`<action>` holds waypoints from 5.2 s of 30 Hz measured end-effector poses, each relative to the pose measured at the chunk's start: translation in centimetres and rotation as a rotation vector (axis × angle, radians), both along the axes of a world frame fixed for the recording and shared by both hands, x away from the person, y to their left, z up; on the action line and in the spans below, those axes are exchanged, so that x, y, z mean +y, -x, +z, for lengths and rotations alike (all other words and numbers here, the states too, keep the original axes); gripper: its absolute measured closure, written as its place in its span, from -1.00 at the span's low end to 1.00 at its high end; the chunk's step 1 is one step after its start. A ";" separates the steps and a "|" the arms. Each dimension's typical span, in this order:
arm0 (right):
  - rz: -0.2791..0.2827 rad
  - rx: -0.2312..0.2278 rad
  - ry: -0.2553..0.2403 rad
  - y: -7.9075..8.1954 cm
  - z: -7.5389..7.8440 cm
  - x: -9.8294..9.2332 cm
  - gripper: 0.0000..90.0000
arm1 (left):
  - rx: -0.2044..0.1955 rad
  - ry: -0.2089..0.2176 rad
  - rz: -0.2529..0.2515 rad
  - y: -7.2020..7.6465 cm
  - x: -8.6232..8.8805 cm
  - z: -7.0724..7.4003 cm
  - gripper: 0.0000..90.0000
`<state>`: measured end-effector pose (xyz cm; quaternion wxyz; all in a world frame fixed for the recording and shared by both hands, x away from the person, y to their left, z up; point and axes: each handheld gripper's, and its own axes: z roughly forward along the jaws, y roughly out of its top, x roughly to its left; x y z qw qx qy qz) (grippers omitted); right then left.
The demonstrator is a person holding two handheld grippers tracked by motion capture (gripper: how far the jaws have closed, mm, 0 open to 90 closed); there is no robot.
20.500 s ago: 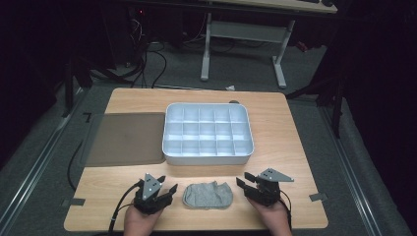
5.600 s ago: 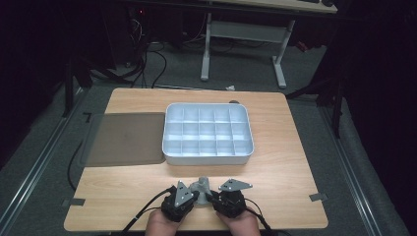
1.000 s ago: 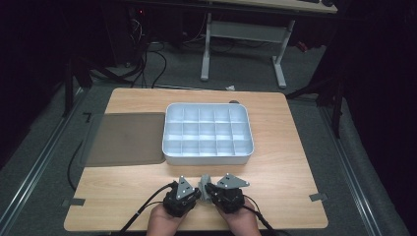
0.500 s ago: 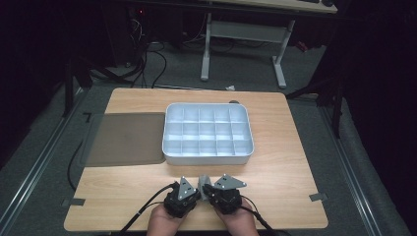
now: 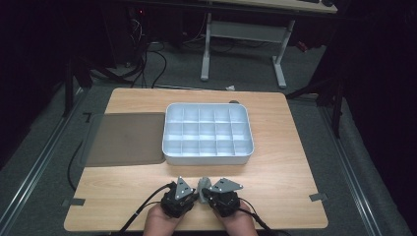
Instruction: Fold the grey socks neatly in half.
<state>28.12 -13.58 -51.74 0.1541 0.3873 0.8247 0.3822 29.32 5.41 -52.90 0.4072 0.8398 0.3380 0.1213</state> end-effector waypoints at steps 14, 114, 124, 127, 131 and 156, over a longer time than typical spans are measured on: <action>0.012 -0.023 0.003 0.2 -0.2 0.1 1.00 | -0.065 0.182 -0.061 -0.8 -2.8 4.5 0.92; 0.122 0.233 -0.032 -1.5 0.7 0.6 0.55 | -0.101 0.139 0.128 -0.5 7.2 0.8 0.24; 0.117 0.162 0.010 -1.4 2.1 -0.2 0.58 | -0.110 0.114 0.157 -0.8 7.6 0.4 0.00; 0.106 0.147 0.030 -1.5 2.5 -0.7 0.58 | -0.111 0.122 0.148 -0.8 7.7 0.6 -0.06; 0.099 0.140 0.046 -1.6 2.9 -1.5 0.58 | -0.122 0.109 0.148 -0.8 7.8 0.6 -0.08; -0.003 0.160 0.158 -2.5 4.3 -7.8 0.58 | -0.105 0.122 0.156 -1.2 8.0 0.3 -0.12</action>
